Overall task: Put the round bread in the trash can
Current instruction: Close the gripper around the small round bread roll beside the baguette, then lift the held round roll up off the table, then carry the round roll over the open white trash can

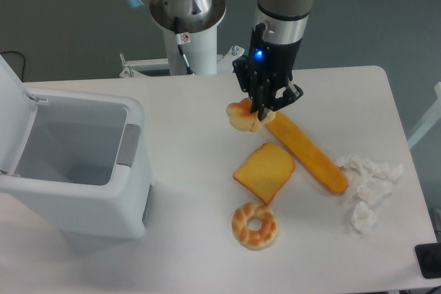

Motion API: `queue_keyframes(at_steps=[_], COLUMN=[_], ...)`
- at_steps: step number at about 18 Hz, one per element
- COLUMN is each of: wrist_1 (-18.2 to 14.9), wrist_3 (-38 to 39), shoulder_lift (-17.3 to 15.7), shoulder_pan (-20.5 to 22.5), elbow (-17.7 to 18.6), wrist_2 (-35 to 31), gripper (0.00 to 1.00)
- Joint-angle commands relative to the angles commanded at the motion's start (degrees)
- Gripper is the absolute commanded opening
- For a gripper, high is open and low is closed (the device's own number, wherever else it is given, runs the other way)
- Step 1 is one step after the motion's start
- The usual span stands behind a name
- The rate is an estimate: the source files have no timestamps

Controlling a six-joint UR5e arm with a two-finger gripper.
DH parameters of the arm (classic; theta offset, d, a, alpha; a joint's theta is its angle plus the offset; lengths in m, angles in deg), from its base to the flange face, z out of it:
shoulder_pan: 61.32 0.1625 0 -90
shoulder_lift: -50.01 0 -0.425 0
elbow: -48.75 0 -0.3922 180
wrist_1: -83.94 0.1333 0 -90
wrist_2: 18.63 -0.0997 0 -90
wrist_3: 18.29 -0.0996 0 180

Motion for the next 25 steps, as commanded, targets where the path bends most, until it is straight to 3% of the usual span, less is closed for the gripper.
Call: queue_keyframes(at_steps=[4, 9, 14, 19, 25], wrist_1=[0.09, 2.89, 3.16, 5.18, 9.05], wrist_3=[1.22, 8.95, 15.54, 26.34, 40.76], shoulder_lift=[-0.09, 0.00, 0.00, -0.09, -1.14], shoulder_pan=[0.09, 0.26, 0.18, 0.44, -0.18], elbow=[0.00, -0.09, -0.17, -0.88, -0.88], wrist_2=[1.05, 7.72, 12.03, 20.73, 26.45], gripper=[0.21, 0.21, 0.21, 0.21, 0.21])
